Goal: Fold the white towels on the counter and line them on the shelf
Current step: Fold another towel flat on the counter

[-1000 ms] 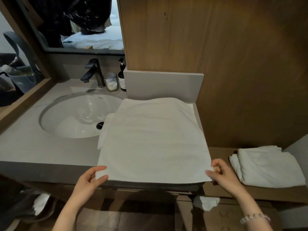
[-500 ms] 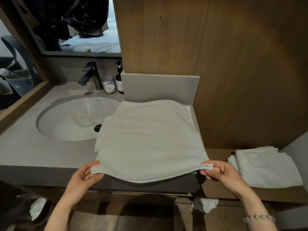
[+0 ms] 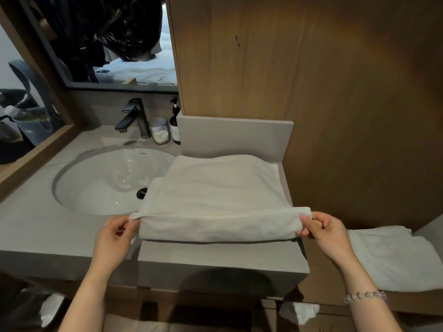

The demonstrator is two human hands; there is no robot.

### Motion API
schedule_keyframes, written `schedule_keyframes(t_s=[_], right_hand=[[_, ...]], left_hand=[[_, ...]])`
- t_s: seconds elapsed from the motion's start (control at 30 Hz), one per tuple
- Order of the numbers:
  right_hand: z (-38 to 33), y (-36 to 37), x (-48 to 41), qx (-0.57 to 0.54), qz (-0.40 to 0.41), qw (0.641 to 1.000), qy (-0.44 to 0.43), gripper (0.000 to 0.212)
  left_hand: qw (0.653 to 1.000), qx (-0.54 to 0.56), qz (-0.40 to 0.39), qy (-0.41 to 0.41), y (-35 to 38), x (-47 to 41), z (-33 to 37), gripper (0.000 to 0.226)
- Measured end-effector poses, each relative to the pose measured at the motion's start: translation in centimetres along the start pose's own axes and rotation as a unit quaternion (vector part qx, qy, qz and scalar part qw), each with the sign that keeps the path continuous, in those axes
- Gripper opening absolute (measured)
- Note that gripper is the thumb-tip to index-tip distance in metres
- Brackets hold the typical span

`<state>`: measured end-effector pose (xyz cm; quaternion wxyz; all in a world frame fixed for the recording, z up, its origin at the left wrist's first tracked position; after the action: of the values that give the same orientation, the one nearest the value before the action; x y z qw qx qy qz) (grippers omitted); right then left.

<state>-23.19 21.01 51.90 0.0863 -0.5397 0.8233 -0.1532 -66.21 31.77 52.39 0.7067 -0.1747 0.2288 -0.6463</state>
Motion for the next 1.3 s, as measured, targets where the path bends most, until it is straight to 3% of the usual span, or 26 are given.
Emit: schedule_keyframes(t_s=[0.43,0.7,0.83,1.13,1.3], right_hand=[[0.2,1.7,-8.0,0.105,0.095,0.989,0.043,0.017],[1.5,4.0,-12.1,0.140,0.096,0.978,0.118,0.021],[2.2,4.6,-12.6,0.158,0.097,0.973,0.137,0.020],[3.2,4.2,-12.3,0.165,0.079,0.968,0.172,0.025],[3.4,4.6,-12.3,0.204,0.058,0.963,0.165,0.023]], left_hand=[[0.999,-0.035,0.000,0.033,2.7,-9.0,1.2,0.029],[0.996,-0.035,-0.077,0.030,6.0,-14.9,0.7,0.034],[0.991,-0.058,-0.099,0.065,7.2,-15.7,-0.1,0.038],[0.977,-0.105,-0.182,-0.026,9.4,-16.4,-3.2,0.035],[0.969,-0.144,-0.191,-0.056,9.2,-16.6,-3.0,0.034]])
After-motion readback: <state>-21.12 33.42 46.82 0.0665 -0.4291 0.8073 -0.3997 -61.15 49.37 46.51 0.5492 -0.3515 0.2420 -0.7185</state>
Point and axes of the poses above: each hand's wrist, its own x-axis away from the middle knuckle, its own y-axis out of the palm, z = x × y, the point moved 6 cm from there along -x, towards the middle knuckle, and after that the axes turned 3 degrees about -z, right-handed, at the moved point
